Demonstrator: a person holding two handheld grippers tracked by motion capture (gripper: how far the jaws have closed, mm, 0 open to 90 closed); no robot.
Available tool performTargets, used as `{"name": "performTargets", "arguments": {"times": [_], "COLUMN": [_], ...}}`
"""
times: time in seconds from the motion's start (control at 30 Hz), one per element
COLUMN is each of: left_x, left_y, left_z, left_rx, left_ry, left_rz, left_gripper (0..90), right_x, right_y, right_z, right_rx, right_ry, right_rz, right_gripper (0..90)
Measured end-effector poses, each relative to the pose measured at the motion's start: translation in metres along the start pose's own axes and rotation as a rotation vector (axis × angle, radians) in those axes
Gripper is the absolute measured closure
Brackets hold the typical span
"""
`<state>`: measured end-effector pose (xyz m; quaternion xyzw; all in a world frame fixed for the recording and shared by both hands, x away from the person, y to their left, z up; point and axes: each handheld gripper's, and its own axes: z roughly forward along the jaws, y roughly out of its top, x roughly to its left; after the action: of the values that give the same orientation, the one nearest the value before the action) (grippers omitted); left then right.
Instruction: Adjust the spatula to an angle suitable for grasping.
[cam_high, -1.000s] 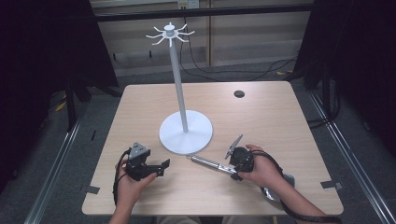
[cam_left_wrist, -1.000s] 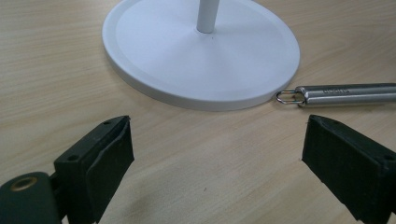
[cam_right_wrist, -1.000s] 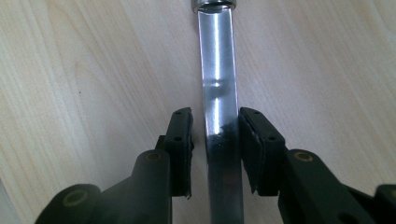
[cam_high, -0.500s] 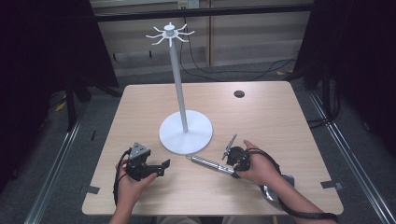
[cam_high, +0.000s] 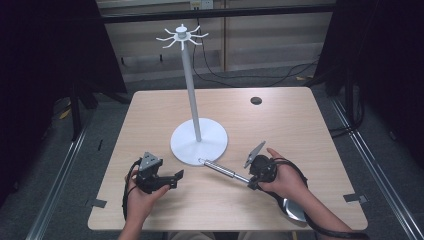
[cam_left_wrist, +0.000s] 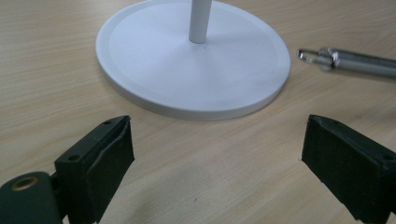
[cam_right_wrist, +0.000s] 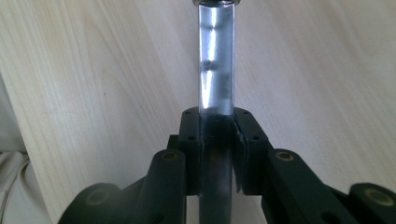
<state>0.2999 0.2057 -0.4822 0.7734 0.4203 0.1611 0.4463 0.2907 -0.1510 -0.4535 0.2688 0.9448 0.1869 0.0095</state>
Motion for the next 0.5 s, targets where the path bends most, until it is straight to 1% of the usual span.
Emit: {"name": "performTargets", "arguments": {"times": [0.07, 0.1, 0.13, 0.17, 0.2, 0.23, 0.27, 0.3, 0.37, 0.4, 0.43, 0.47, 0.5], "left_x": [-0.002, -0.003, -0.003, -0.004, -0.005, -0.006, -0.006, -0.007, -0.008, -0.008, -0.008, -0.009, -0.009], "left_y": [0.001, 0.001, 0.001, 0.002, 0.002, 0.002, 0.003, 0.003, 0.003, 0.003, 0.003, 0.004, 0.004], "left_z": [0.000, 0.000, 0.000, 0.001, 0.001, 0.001, 0.002, 0.002, 0.003, 0.003, 0.003, 0.003, 0.003], "left_rx": [-0.003, -0.006, -0.005, -0.006, -0.006, -0.006, -0.005, -0.006, -0.008, -0.007, -0.007, -0.010, -0.011], "left_ry": [-0.009, -0.012, -0.014, -0.017, -0.019, -0.018, -0.024, -0.026, -0.031, -0.034, -0.034, -0.036, -0.038], "left_rz": [-0.004, -0.001, 0.000, -0.001, 0.004, 0.006, 0.008, 0.007, 0.001, 0.007, 0.007, 0.006, 0.004], "left_gripper": [9.0, 9.0, 9.0, 9.0, 9.0, 9.0, 9.0, 9.0, 9.0, 9.0, 9.0, 9.0, 9.0], "right_x": [-0.002, -0.002, -0.003, -0.005, -0.005, -0.005, -0.005, -0.005, -0.006, -0.008, -0.008, -0.010, -0.010], "right_y": [-0.003, -0.003, -0.004, -0.006, -0.006, -0.008, -0.009, -0.009, -0.011, -0.013, -0.013, -0.015, -0.015], "right_z": [-0.004, -0.004, -0.007, -0.011, -0.011, -0.015, -0.018, -0.018, -0.023, -0.027, -0.027, -0.031, -0.031], "right_rx": [-0.045, -0.045, -0.067, -0.103, -0.103, -0.138, -0.149, -0.149, -0.190, -0.225, -0.225, -0.266, -0.266], "right_ry": [0.009, 0.009, 0.014, 0.016, 0.016, 0.018, 0.018, 0.018, 0.013, 0.010, 0.010, 0.010, 0.010], "right_rz": [0.012, 0.012, 0.020, 0.028, 0.028, 0.035, 0.038, 0.038, 0.045, 0.053, 0.053, 0.063, 0.063], "right_gripper": [76.1, 76.1, 76.1, 76.1, 76.1, 76.1, 76.1, 76.1, 76.2, 76.2, 76.2, 76.2, 76.2]}}
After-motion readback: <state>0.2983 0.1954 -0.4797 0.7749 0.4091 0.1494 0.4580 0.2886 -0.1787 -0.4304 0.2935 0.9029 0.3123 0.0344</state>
